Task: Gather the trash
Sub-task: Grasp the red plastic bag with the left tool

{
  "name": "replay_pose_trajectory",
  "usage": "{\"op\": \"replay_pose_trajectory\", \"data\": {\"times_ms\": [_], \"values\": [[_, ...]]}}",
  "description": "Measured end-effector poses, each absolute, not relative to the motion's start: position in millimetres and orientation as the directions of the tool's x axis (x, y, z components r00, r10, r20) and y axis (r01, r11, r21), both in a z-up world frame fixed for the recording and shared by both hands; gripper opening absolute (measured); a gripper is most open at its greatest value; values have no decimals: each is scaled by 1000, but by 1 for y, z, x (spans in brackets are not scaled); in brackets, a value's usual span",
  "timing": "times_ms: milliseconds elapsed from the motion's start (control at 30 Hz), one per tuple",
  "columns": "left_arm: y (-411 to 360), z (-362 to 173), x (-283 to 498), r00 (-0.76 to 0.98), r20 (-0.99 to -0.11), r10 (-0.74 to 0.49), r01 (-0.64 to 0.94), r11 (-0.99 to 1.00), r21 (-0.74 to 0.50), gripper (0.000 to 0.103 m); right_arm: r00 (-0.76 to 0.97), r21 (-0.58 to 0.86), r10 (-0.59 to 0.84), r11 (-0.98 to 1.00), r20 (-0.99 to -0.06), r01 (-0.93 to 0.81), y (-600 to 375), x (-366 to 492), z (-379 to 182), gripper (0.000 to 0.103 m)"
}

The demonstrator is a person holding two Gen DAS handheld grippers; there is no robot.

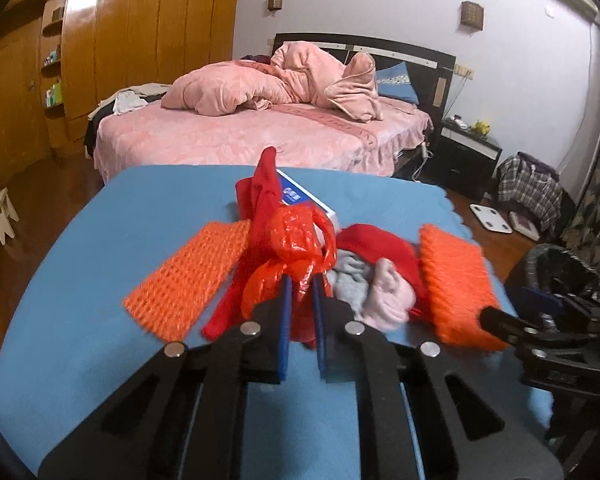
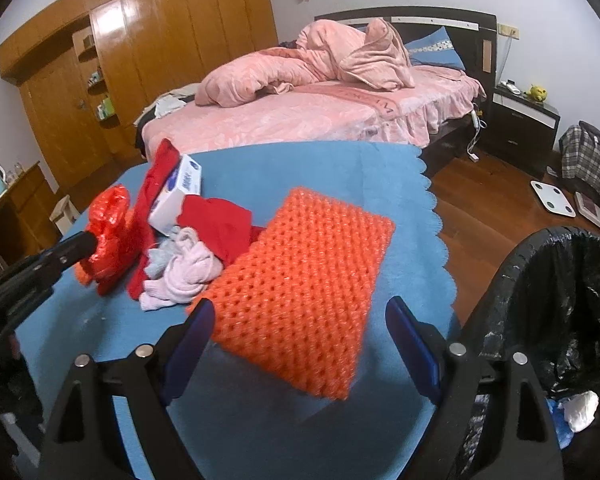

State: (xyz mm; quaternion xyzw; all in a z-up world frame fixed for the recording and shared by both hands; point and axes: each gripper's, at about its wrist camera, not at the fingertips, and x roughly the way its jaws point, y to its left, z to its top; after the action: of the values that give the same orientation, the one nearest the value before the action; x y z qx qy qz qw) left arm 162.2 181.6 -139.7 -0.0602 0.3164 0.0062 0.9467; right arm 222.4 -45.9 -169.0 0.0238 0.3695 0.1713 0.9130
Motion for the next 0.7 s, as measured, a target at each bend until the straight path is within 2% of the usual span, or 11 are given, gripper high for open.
{"op": "replay_pose_trajectory", "data": {"times_ms": [300, 467, 533, 600, 700], "values": [[169, -168, 148, 724, -687, -61, -27, 993, -117, 9, 616, 113, 312, 933, -723, -340, -29, 220, -188, 87], [168, -167, 149, 726, -684, -71, -13, 993, -116, 13, 611, 98, 270, 949, -744, -301, -37, 224, -192, 73], [169, -167, 148, 727, -683, -74, -16, 992, -125, 17, 610, 65, 227, 959, -759, -275, -42, 225, -193, 68], [170, -165, 147, 732, -678, -71, -23, 991, -129, 22, 608, 61, 206, 966, -767, -249, -49, 225, -194, 68], [170, -163, 144, 741, -669, -63, -30, 992, -126, 38, 610, 68, 204, 969, -766, -239, -55, 222, -190, 69]]}}
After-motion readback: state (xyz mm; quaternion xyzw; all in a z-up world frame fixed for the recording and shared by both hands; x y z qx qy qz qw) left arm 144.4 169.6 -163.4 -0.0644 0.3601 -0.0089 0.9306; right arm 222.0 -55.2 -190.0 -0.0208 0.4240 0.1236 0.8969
